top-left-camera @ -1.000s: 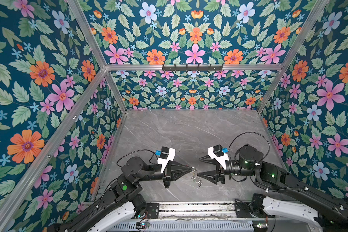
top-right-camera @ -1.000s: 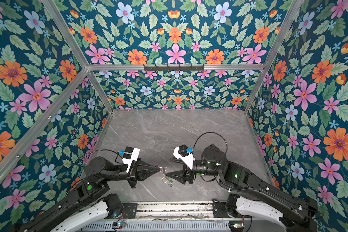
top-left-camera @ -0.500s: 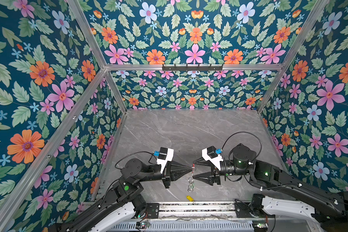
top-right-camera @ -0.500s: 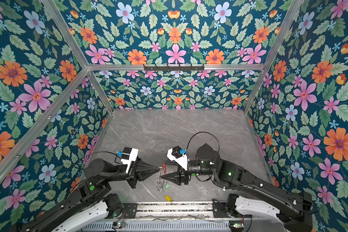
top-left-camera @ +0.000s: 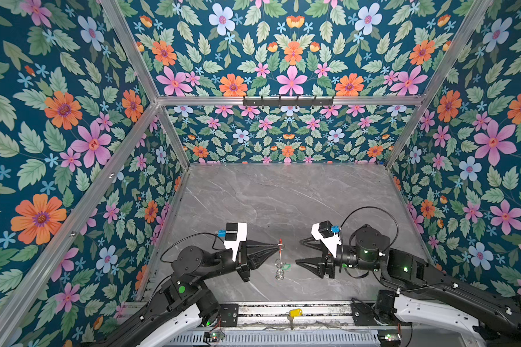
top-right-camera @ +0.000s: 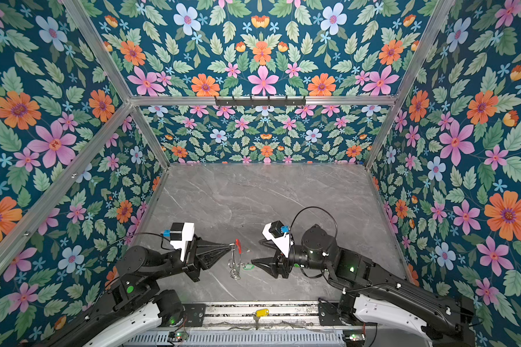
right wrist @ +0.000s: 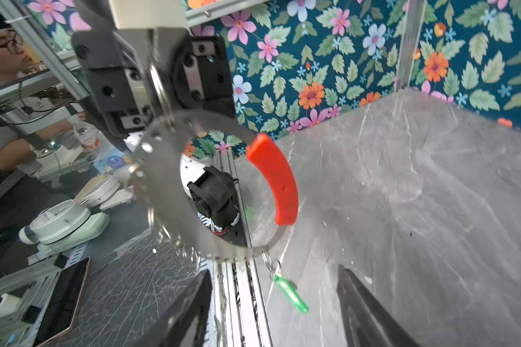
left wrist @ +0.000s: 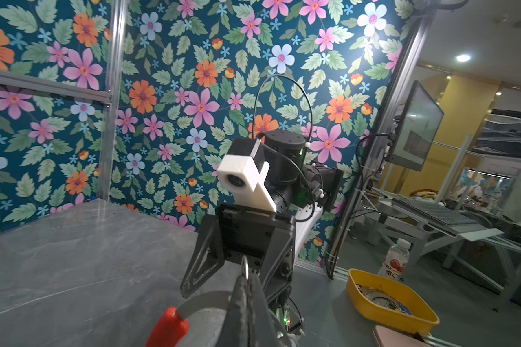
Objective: Remove the keys from the keyring
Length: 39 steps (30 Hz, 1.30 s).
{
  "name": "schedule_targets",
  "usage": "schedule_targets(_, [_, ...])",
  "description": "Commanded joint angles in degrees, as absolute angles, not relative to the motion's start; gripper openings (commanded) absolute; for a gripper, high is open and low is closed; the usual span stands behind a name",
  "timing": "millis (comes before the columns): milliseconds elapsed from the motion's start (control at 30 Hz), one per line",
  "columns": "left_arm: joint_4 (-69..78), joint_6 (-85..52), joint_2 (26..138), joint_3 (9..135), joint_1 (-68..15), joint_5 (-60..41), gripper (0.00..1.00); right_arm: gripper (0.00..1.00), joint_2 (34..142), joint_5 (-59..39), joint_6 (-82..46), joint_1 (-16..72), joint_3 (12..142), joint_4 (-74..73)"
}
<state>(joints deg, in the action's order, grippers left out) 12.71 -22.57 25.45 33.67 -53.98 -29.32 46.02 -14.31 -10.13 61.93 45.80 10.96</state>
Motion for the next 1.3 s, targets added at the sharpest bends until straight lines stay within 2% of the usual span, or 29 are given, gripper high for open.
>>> schedule_targets(0, [12.4,-22.3,22.6,32.6,-54.0,-23.9,0.00,0.67,45.5,-12.4,-15.9,62.0,42.8,16.0])
schedule_targets(133, [11.7,-22.8,19.0,30.7,-54.0,-21.2,0.00,0.63,49.2,-16.8,-20.6,62.6,38.2,19.7])
schedule_targets(267, [10.5,-23.6,17.1,29.2,-53.9,-18.9,0.00,0.60,56.7,-17.2,-23.8,67.4,34.4,18.2])
schedule_targets(367, [9.9,-24.3,15.9,28.2,-53.9,-16.9,0.00,0.57,63.6,-16.3,-23.0,70.9,35.3,18.0])
schedule_targets(633, [8.4,-24.3,13.3,27.7,-53.9,-15.1,0.00,0.47,77.8,-19.4,-20.6,73.8,38.5,14.5])
schedule_targets(1267, [3.4,-23.5,10.5,28.2,-53.9,-13.1,0.00,0.38,89.4,-8.2,-16.0,83.0,45.1,14.8])
